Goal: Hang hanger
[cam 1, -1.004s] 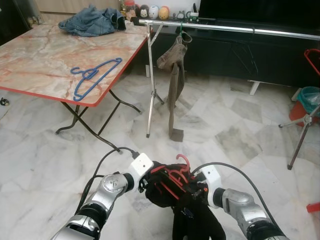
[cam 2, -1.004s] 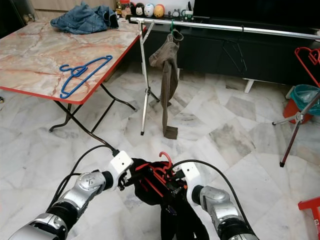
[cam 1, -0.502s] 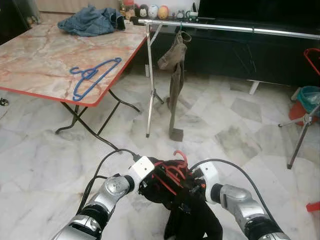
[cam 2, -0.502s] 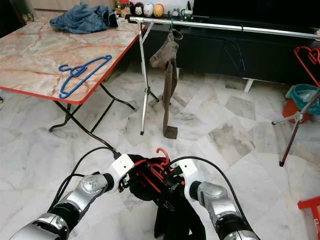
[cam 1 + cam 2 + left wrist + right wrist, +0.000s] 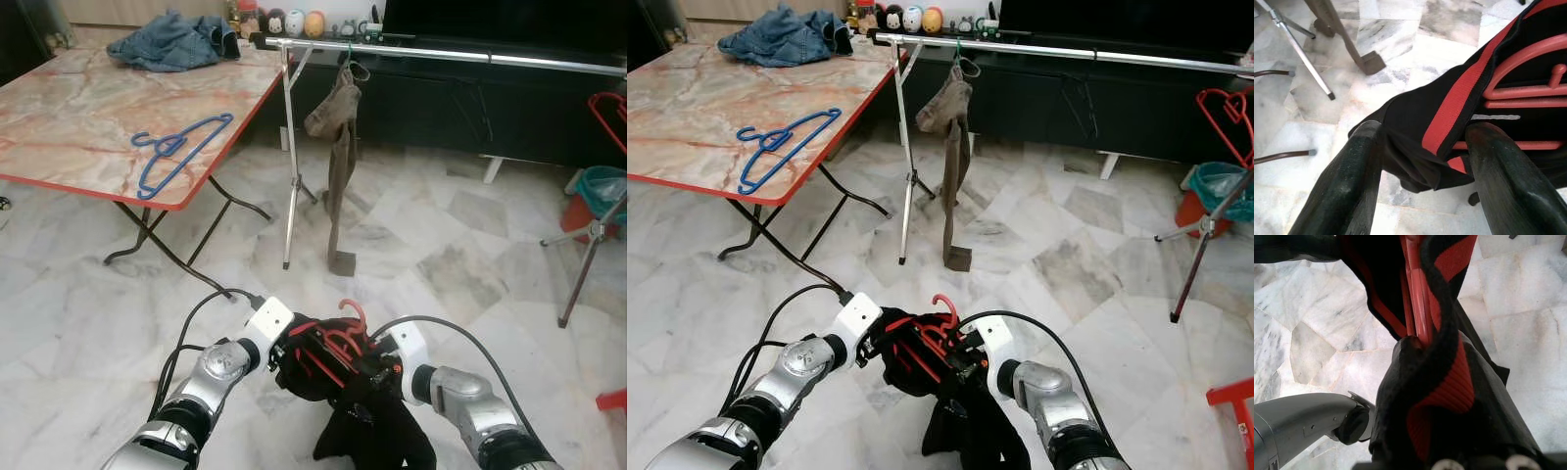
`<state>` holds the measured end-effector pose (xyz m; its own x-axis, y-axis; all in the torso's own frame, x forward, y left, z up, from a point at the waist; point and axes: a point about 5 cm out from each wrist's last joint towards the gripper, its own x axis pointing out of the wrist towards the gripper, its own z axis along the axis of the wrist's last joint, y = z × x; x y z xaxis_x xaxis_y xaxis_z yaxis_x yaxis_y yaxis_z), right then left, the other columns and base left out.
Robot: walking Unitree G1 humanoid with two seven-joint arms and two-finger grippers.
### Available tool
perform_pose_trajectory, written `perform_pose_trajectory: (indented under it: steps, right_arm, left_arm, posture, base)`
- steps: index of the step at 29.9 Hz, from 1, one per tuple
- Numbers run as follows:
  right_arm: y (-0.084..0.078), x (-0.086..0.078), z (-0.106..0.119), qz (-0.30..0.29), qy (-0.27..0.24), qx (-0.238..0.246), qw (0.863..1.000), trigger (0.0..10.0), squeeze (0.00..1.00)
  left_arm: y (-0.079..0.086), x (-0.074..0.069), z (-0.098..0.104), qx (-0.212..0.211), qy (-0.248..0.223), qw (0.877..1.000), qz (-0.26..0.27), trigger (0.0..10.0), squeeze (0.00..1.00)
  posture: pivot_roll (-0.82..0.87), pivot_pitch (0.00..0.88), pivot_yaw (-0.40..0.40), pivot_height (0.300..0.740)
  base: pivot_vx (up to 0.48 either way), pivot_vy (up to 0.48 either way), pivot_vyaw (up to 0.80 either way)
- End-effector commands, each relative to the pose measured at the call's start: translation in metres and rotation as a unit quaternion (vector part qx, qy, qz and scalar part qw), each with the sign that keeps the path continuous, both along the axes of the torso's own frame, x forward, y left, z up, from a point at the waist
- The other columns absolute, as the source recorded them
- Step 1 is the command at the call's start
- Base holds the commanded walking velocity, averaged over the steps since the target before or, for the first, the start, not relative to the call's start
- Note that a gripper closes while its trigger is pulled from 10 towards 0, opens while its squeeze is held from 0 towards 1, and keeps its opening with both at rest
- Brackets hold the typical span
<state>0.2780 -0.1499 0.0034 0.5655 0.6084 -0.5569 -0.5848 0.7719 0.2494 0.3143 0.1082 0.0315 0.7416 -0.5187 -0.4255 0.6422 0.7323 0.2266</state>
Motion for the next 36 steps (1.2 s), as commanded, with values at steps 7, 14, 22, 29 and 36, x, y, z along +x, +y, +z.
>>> perform_pose_trajectory:
  steps: [7, 14, 22, 29, 36]
  right_arm:
    - [0.006, 0.004, 0.006, 0.009, -0.011, 0.012, 1.000, 10.0, 0.00]
    - [0.011, 0.001, 0.008, 0.029, -0.012, 0.029, 0.999, 10.0, 0.00]
    - [0.011, -0.001, 0.008, 0.032, -0.010, 0.028, 0.999, 10.0, 0.00]
    - [0.012, -0.002, 0.008, 0.033, -0.008, 0.029, 0.999, 10.0, 0.00]
    - [0.012, -0.002, 0.008, 0.035, -0.010, 0.029, 0.999, 10.0, 0.00]
  left_arm:
    - [-0.006, 0.001, 0.003, -0.029, 0.018, 0.999, -0.020, 10.0, 0.00]
    - [-0.007, -0.003, -0.002, -0.012, 0.021, 0.999, -0.027, 10.0, 0.00]
    - [-0.001, -0.004, -0.005, 0.024, 0.013, 1.000, -0.015, 9.4, 0.00]
    - [0.002, -0.005, -0.006, 0.035, 0.013, 0.999, -0.010, 0.0, 0.00]
    - [-0.002, -0.004, -0.004, 0.045, 0.016, 0.999, -0.009, 0.0, 0.00]
  posture:
    - [-0.01, 0.058, 0.014, 0.740]
    - [-0.01, 0.058, 0.016, 0.740]
    - [-0.01, 0.061, 0.018, 0.740]
    - [-0.02, 0.061, 0.018, 0.740]
    - [-0.02, 0.061, 0.017, 0.740]
  base:
    - [0.000, 0.000, 0.00]
    - [0.000, 0.000, 0.00]
    - [0.000, 0.000, 0.00]
    - [0.000, 0.000, 0.00]
    - [0.000, 0.000, 0.00]
